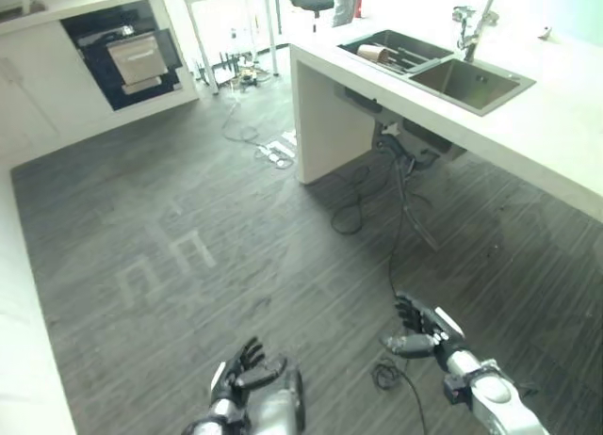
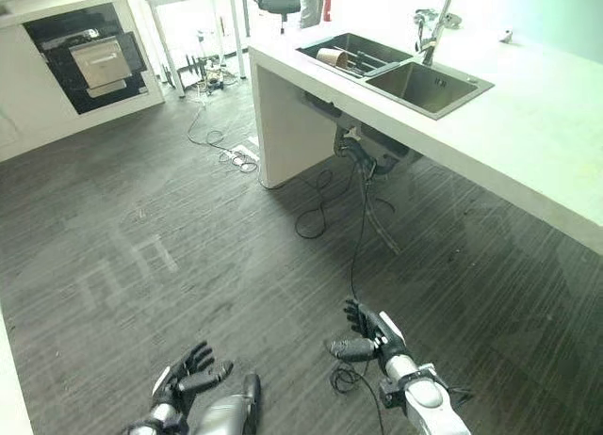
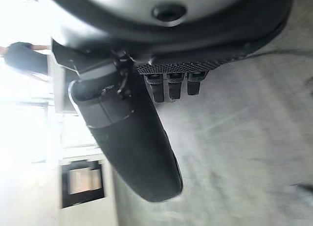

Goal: Place the dishes in the dishwasher.

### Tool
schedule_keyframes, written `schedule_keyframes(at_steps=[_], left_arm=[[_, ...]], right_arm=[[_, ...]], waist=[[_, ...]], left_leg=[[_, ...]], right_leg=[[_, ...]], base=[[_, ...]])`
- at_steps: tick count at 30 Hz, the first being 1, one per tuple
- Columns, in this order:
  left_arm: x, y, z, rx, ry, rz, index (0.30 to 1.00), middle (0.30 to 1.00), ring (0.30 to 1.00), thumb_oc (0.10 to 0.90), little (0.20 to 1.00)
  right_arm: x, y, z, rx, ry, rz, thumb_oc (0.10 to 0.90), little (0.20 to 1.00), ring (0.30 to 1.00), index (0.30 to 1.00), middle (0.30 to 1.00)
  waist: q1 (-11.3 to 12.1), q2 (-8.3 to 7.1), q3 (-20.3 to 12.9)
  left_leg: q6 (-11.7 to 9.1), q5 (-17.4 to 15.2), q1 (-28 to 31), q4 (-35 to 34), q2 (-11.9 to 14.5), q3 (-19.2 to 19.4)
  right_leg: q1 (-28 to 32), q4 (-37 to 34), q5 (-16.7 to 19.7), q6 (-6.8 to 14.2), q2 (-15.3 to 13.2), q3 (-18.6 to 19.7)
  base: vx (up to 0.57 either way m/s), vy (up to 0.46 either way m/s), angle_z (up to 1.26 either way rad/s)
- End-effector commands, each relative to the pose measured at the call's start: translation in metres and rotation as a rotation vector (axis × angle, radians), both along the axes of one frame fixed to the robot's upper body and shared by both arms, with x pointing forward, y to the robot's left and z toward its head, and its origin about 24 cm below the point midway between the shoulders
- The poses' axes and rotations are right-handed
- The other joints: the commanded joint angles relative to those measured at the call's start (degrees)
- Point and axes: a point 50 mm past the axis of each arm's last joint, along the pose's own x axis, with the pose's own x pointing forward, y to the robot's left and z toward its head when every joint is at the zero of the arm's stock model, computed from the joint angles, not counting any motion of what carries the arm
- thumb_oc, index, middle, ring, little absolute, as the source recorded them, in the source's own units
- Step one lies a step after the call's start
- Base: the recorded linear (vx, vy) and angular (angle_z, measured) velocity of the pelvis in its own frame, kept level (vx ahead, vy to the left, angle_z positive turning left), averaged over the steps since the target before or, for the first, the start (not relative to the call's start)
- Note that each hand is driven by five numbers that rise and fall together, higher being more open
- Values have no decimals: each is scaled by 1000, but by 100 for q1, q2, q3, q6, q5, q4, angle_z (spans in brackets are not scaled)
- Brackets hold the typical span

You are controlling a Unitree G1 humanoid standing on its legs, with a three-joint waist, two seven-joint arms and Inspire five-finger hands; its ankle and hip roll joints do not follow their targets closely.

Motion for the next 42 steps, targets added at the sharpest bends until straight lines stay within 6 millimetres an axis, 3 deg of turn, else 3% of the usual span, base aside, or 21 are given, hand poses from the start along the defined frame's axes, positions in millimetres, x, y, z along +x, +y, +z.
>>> schedule_keyframes(at_steps=[1,3,5,6,7,8,9,10,12,15,20,24,25,26,28,29,31,32,33,36,42], left_arm=[[39,3,45,122,-232,-158,900,900,900,800,900],[43,4,49,180,-220,-189,900,900,900,800,900],[47,5,52,218,-218,-189,900,900,900,800,900],[50,0,56,207,-241,-204,900,900,900,800,900],[53,-9,70,218,-311,-195,900,900,900,800,900],[53,-9,70,218,-311,-195,900,900,900,800,900],[55,-4,82,218,-362,-147,900,900,900,800,900],[55,5,97,218,-440,-103,900,900,900,800,900],[52,6,115,231,-551,-102,900,900,900,800,900],[50,-1,127,233,-639,-89,900,900,900,800,900],[60,-11,136,206,-684,-73,900,900,900,800,900],[61,-12,140,183,-712,-60,900,900,900,800,900],[62,-16,144,188,-738,-71,900,900,900,800,900],[62,-18,146,239,-749,-78,900,900,900,800,900],[65,-23,156,245,-798,-83,900,900,900,800,900],[64,-25,162,228,-841,-77,900,900,900,800,900],[60,-20,168,220,-874,-45,900,900,900,800,900],[57,-15,173,216,-902,-17,900,900,900,800,900],[52,-7,179,177,-934,40,900,900,900,800,900],[49,-4,186,163,-992,79,900,900,900,800,900],[61,-9,207,203,-1081,29,900,900,900,800,900]], right_arm=[[27,9,40,96,-232,0,800,900,900,900,900],[27,13,37,192,-188,-22,800,900,900,900,900],[27,20,34,246,-175,-27,800,900,900,900,900],[26,23,36,269,-185,-26,800,900,900,900,900],[28,32,44,295,-223,1,800,900,900,900,900],[28,32,44,295,-223,1,800,900,900,900,900],[29,33,52,302,-243,18,800,900,900,900,900],[28,32,55,323,-248,19,800,900,900,900,900],[24,26,57,338,-262,3,800,900,900,900,900],[21,23,60,328,-292,0,800,900,900,900,900],[29,21,70,280,-337,-10,800,900,900,900,900],[31,17,83,232,-384,-2,800,900,900,900,900],[31,13,89,200,-414,12,800,900,900,900,900],[32,11,92,212,-418,24,800,900,900,900,900],[31,13,99,243,-433,88,800,900,900,900,900],[36,19,110,215,-484,134,800,900,900,900,900],[41,24,120,255,-502,179,800,900,900,900,900],[41,27,124,272,-513,206,800,900,900,900,900],[38,29,128,281,-530,247,800,900,900,900,900],[33,29,136,286,-572,284,800,900,900,900,900],[34,30,158,320,-671,297,800,900,900,900,900]], waist=[[89,228,-493],[114,287,-537],[125,346,-565],[115,391,-545],[63,422,-438],[63,422,-438],[69,310,-375],[-10,100,-254],[-185,-210,-119],[-325,-267,-106],[-286,-277,-366],[-408,-146,-595],[-383,-109,-636],[-368,-149,-630],[-148,-422,-426],[45,-432,-251],[130,-377,-214],[185,-255,-220],[292,28,-193],[296,112,-169],[187,147,-288]], left_leg=[[-339,-625,109,32,516,-393],[-199,-707,207,32,454,-379],[-77,-798,356,32,403,-355],[-1,-871,484,32,393,-332],[41,-1004,766,32,428,-162],[41,-1004,766,32,428,-162],[-6,-1044,842,32,418,-65],[-77,-1253,1104,32,303,35],[-118,-1626,1512,32,5,90],[-96,-1947,1812,32,-122,-69],[-101,-2165,2250,32,-211,-97],[-435,-1108,2829,32,-31,-25],[-683,-264,3064,252,38,110],[-811,6,2872,1018,27,218],[-841,204,987,3644,-107,286],[-661,96,239,3165,50,236],[-611,147,369,1934,226,430],[-674,461,409,761,440,298],[-820,465,11,32,956,-343],[-944,455,-277,32,1270,-516],[-823,-407,154,32,1096,-557]], right_leg=[[-641,-232,1500,355,61,-466],[-569,187,1894,397,-54,-571],[-718,1311,2397,433,-211,-551],[-1043,2033,2491,390,-267,-545],[-1907,2250,2314,186,-261,-955],[-1907,2250,2314,186,-261,-955],[-2023,1428,2153,168,-107,-1329],[-2082,-113,2340,233,-1,-1822],[-2981,-232,2512,428,-330,-1959],[-3546,-232,2754,484,-408,-2078],[-3119,-232,2411,203,-273,-2187],[-2920,-232,2101,-115,-19,-2280],[-2663,-232,1814,-311,115,-2286],[-2493,-232,1654,-450,132,-2303],[-1977,-232,1318,-691,-25,-2166],[-1751,-232,1261,-616,65,-1926],[-1688,-232,1203,-518,237,-1560],[-1625,-232,1102,-449,418,-1235],[-1430,-232,904,-324,667,-826],[-1190,-232,689,-275,643,-654],[-921,-232,721,-14,232,-782]], base=[[337,202,23],[312,225,27],[283,260,14],[428,307,-8],[333,215,-24],[366,51,-24],[391,-195,-32],[584,-304,-10],[466,-239,28],[382,-166,-17],[494,-231,6],[407,-216,1],[429,-291,-6],[579,-432,-38],[505,-381,-73],[515,-172,-67],[468,67,-200],[656,395,-318],[671,432,-288],[372,247,-192],[299,252,-5]])
